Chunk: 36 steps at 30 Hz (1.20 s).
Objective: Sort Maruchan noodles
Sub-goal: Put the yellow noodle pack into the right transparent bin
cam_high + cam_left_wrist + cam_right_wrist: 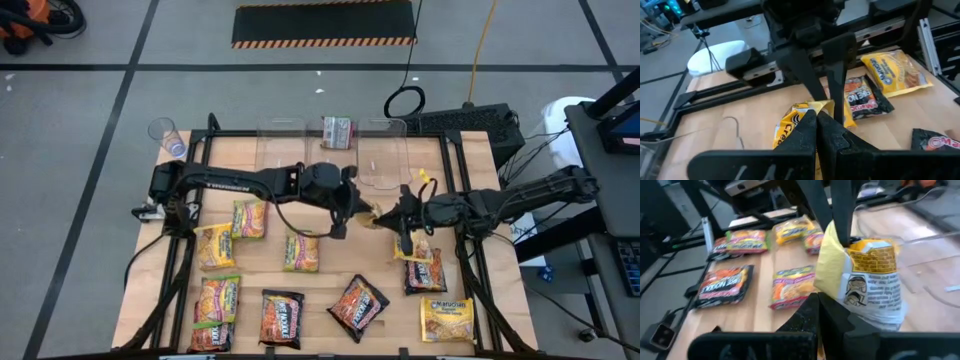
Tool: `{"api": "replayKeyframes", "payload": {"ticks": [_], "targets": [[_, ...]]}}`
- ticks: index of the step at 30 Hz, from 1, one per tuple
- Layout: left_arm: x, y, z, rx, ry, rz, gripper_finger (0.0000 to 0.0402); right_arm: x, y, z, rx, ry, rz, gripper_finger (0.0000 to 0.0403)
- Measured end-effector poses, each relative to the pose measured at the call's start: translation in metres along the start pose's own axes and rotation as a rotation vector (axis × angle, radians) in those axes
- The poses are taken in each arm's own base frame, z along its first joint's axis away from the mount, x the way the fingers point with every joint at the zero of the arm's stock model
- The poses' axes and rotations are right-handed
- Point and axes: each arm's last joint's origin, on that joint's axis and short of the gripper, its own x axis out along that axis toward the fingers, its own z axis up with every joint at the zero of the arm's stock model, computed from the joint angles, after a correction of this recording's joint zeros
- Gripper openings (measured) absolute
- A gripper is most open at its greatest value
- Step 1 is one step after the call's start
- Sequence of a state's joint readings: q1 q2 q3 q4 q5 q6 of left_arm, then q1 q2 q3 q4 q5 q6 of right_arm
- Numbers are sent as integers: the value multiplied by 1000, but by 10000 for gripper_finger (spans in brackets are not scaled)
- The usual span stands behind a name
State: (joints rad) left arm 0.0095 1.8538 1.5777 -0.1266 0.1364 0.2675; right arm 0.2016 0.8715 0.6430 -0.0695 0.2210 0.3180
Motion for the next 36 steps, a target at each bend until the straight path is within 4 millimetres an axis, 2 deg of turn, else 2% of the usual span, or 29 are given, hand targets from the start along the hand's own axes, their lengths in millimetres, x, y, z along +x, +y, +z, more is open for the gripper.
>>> {"api": "replayKeyframes", "payload": {"ticks": [10, 25, 36], "targets": [[-5, 21, 0, 1, -5, 54, 0, -12, -14, 7, -31, -83, -194, 0], [-15, 66, -12, -59, -8, 156, 0, -11, -40, 16, 2, -125, -345, 0], [-20, 89, -20, -85, -9, 211, 0, -13, -61, 21, 42, -152, -450, 0]]}}
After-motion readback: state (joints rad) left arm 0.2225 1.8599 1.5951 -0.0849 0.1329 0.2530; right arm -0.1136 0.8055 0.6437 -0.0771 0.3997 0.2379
